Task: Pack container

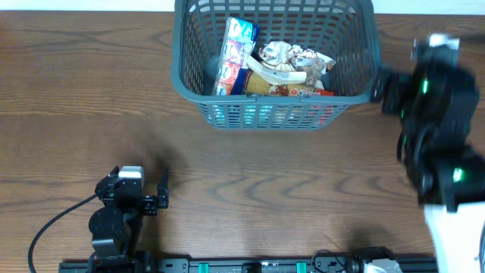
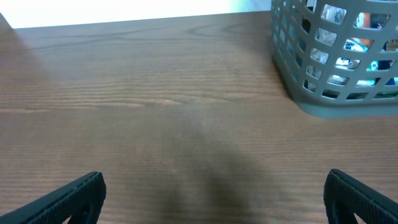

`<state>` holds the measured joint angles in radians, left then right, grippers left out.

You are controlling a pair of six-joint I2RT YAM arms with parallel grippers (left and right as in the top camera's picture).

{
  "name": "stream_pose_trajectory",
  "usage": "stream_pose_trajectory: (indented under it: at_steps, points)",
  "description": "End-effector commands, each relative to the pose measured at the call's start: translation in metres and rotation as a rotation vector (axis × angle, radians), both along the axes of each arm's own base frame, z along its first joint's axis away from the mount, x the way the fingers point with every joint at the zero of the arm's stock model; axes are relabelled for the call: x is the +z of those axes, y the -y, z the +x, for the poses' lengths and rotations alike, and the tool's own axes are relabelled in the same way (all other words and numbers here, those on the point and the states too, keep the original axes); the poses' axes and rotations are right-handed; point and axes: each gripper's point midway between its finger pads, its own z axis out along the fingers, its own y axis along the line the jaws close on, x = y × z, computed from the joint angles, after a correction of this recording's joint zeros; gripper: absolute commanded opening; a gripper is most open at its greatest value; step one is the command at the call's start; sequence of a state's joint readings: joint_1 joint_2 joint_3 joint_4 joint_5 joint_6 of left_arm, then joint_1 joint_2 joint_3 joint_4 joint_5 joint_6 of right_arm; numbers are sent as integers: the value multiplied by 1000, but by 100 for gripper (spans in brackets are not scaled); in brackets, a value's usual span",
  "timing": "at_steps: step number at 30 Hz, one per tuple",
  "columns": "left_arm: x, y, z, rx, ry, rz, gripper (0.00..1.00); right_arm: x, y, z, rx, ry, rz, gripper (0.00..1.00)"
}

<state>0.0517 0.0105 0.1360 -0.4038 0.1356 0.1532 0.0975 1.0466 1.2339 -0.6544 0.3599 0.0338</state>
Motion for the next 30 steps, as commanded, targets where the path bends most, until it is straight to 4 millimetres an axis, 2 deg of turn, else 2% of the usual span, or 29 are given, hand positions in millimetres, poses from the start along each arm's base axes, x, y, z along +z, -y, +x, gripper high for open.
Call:
stream_pose_trajectory:
  at_steps: [1, 6, 14, 24, 30]
  points:
    - [-9, 0, -2, 4, -24, -17, 99, -22, 1, -23, -3, 40, 14, 99]
    - [-9, 0, -2, 4, -24, -17, 99, -54, -4, -40, 34, 176, 43, 99]
    - [-9, 0, -2, 4, -24, -17, 99, -113, -23, -57, 157, 323, 97, 99]
    - [-9, 0, -2, 4, -24, -17, 99, -154, -29, -70, 186, 367, 165, 99]
    - [-9, 0, -2, 4, -24, -16, 99, -166, -29, -72, 190, 352, 153, 99]
